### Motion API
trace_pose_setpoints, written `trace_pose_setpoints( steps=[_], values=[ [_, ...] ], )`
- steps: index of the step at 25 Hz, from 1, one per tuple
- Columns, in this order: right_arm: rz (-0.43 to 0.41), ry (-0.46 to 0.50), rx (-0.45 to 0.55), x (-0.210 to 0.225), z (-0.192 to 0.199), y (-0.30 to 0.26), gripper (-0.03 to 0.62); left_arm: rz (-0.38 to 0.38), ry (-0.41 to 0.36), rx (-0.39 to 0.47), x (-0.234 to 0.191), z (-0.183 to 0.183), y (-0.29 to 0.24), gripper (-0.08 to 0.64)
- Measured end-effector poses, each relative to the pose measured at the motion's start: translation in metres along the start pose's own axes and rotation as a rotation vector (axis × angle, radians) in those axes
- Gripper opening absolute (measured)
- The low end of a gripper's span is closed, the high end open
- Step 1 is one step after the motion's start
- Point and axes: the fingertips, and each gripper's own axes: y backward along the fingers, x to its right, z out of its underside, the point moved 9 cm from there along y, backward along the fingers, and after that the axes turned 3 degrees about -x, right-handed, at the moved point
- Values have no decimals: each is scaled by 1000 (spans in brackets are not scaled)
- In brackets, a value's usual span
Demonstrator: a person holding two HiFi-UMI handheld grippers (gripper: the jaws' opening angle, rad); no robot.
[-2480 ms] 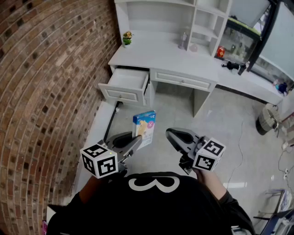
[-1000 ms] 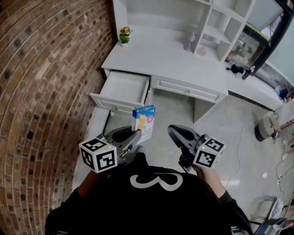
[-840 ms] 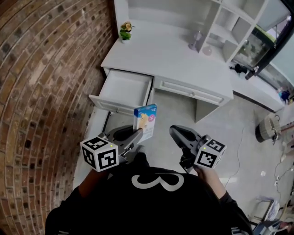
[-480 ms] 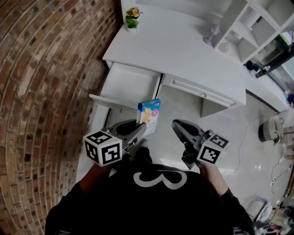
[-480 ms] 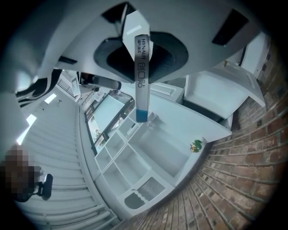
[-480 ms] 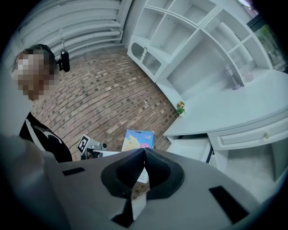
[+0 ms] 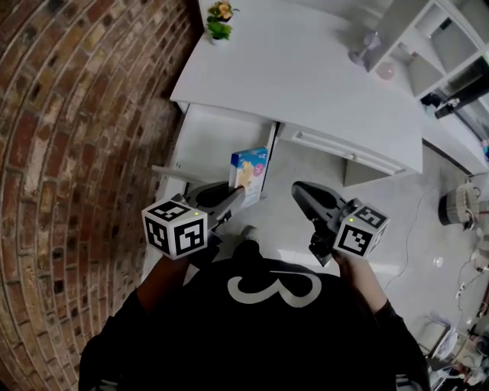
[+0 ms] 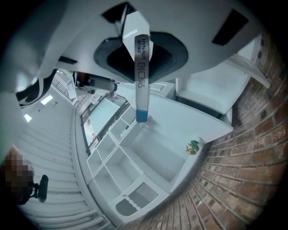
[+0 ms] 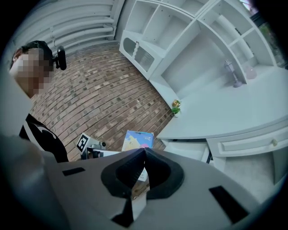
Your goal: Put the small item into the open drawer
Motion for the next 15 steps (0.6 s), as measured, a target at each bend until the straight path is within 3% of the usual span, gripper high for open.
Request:
trace_pose_setpoints(
  steps=[9, 15],
  values=[
    [15, -17, 31, 19, -13, -17, 11, -122, -154, -106, -40, -21, -28, 91],
    [30, -22, 40, 26, -13, -19, 10, -192, -208, -188, -64, -20, -48, 91]
  ],
)
